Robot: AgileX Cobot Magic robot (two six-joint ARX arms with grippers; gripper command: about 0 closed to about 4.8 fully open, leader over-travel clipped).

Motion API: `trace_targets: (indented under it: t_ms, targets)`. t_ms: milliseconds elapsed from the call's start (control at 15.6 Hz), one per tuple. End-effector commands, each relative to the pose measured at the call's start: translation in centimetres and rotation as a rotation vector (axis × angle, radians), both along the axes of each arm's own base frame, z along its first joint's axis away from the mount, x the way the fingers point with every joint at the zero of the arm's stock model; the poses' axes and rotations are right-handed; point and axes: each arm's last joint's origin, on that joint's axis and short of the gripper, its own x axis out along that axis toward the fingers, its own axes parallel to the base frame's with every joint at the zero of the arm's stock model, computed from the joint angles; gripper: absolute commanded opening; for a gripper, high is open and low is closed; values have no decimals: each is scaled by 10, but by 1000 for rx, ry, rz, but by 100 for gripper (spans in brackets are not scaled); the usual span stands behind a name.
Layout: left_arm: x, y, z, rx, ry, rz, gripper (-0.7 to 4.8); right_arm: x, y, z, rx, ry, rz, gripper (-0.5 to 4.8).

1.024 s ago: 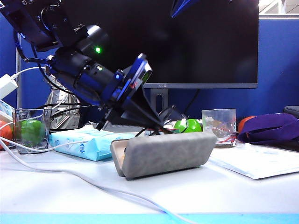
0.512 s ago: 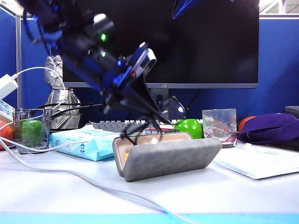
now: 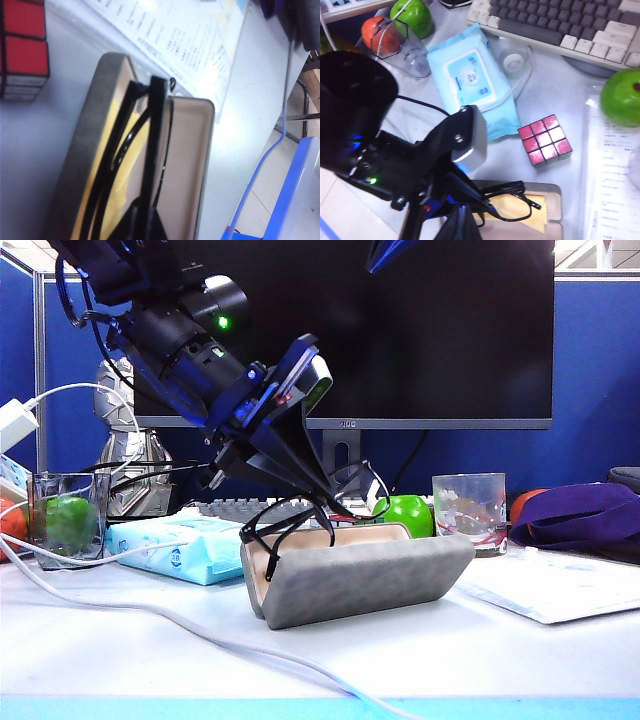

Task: Pick up the glasses, fold the temples of the glasses, place the glasses into the glasses case, and finally close the glasses case.

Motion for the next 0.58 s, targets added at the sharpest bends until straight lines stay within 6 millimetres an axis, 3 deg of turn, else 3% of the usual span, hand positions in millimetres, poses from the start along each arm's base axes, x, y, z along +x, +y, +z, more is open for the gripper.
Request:
trace_targets:
  t_ms: [64, 384, 576]
  targets:
    - [0, -7, 3, 19, -108, -44, -6, -2, 0, 3, 7, -11, 12, -5]
    - [-11, -26, 1, 96, -235, -125, -6, -2, 0, 3, 10, -9, 16, -5]
    - [-12, -26, 0, 139, -254, -107, -6, -3, 1, 4, 20, -3, 28, -5]
